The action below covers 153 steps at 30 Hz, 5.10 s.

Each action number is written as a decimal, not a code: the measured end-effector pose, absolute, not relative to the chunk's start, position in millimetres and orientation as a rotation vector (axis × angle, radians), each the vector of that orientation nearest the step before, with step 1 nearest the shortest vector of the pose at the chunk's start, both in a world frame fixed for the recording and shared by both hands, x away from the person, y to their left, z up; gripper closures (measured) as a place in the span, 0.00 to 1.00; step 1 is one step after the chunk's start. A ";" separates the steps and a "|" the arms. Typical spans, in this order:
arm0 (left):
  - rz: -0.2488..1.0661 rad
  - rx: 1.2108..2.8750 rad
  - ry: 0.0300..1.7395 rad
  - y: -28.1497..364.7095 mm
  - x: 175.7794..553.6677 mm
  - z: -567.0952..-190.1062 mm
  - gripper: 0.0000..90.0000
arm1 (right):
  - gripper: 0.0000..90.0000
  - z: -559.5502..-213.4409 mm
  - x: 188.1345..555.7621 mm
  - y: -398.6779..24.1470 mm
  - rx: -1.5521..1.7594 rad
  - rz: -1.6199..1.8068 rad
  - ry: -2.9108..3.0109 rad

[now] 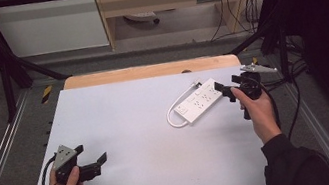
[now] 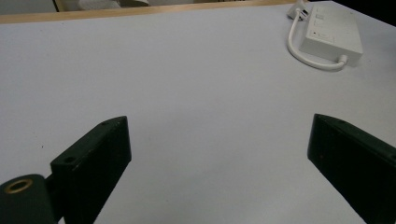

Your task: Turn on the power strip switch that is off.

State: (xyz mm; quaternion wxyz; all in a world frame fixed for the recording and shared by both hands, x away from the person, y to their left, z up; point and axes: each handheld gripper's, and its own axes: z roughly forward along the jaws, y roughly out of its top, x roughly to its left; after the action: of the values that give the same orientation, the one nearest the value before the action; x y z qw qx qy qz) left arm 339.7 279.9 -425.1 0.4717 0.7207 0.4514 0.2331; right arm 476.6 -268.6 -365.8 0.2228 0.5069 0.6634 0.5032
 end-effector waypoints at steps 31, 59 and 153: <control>0.566 1.761 1.109 282.0 337.3 -425.3 0.07 | 0.26 -378.7 511.3 -264.3 1.488 1.407 1.785; 0.564 1.773 1.102 280.9 336.7 -425.9 0.07 | 0.33 -393.4 530.2 -257.4 1.521 1.331 1.809; 0.572 1.789 1.100 280.7 336.2 -427.0 0.07 | 1.00 -445.5 539.8 -211.0 1.416 1.280 1.942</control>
State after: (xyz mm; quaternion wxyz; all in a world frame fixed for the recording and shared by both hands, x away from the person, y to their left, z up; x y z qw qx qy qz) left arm 336.2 280.7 -427.0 0.4641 0.7280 0.4477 0.2328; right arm 539.8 -211.0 -445.5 0.2077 0.5087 0.6977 0.4597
